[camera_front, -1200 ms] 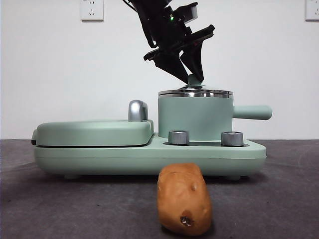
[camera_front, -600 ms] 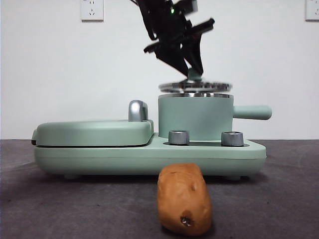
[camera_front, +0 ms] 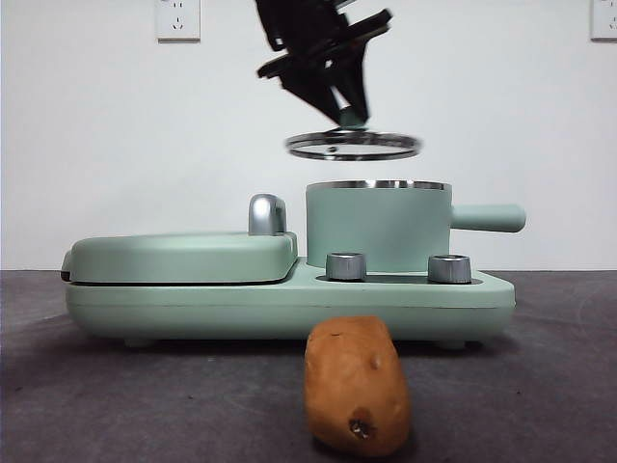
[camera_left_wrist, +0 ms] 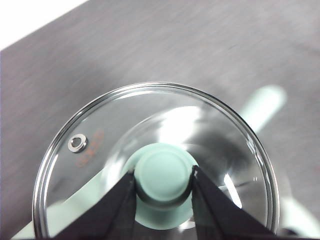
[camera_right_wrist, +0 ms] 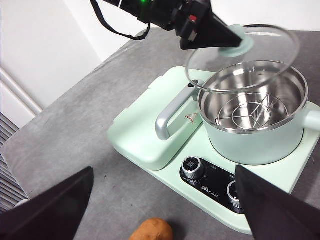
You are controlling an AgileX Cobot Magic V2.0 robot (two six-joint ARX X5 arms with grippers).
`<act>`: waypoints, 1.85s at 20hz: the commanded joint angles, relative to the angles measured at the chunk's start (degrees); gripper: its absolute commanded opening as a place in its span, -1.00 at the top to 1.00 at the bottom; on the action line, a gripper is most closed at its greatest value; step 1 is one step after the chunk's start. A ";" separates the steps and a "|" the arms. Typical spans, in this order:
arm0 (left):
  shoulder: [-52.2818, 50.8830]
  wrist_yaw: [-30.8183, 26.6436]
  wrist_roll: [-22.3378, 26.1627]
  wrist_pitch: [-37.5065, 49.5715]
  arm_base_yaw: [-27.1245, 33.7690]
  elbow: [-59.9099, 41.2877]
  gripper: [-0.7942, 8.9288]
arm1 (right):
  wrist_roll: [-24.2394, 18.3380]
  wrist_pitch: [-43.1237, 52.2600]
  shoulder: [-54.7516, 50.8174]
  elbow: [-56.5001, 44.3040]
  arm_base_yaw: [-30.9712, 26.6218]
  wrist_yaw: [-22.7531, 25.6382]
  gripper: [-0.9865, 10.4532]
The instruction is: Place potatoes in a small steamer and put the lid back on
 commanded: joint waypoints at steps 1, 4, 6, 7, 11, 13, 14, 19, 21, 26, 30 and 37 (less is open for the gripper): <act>-1.90 -2.36 0.02 0.15 1.77 2.62 0.80 | 0.81 -0.11 0.24 0.81 0.22 -0.11 0.04; -3.28 -4.20 0.00 -1.66 5.40 2.62 0.80 | 1.03 -1.05 0.35 0.81 0.22 0.13 0.04; -4.02 -4.55 -0.02 -3.63 8.22 2.62 0.80 | 1.03 -2.03 0.68 0.81 0.24 0.42 0.04; -4.17 -4.57 0.00 -4.31 9.51 2.62 0.80 | 1.05 -2.43 1.07 0.81 0.24 0.81 0.04; -4.59 -4.55 -0.66 -6.21 14.80 2.62 0.80 | 2.27 -5.62 2.84 0.83 0.87 3.80 0.04; -4.59 -4.52 -0.92 -6.34 17.07 2.62 0.80 | 3.10 -7.43 4.31 1.29 2.27 6.60 0.04; -4.59 -4.52 -0.96 -6.32 18.18 2.62 0.80 | 3.19 -9.33 5.51 2.16 3.50 9.03 0.04; -4.59 -4.50 -1.20 -6.16 21.86 2.62 0.80 | 4.94 -20.57 14.75 11.89 12.66 22.29 0.04; -4.59 -4.48 -1.81 -6.08 22.84 2.62 0.80 | 7.65 -25.62 20.41 17.00 16.46 25.73 0.04; -4.59 -4.46 -2.34 -6.05 23.98 2.62 0.80 | 13.14 -29.88 35.52 25.00 25.64 29.92 0.04; -4.59 -4.46 -2.43 -6.03 24.02 2.62 0.80 | 16.37 -29.77 46.38 26.43 32.02 31.58 0.02; -4.59 -4.22 -2.60 -6.14 24.02 2.60 0.80 | 18.99 -25.66 58.05 26.43 40.87 33.20 -0.04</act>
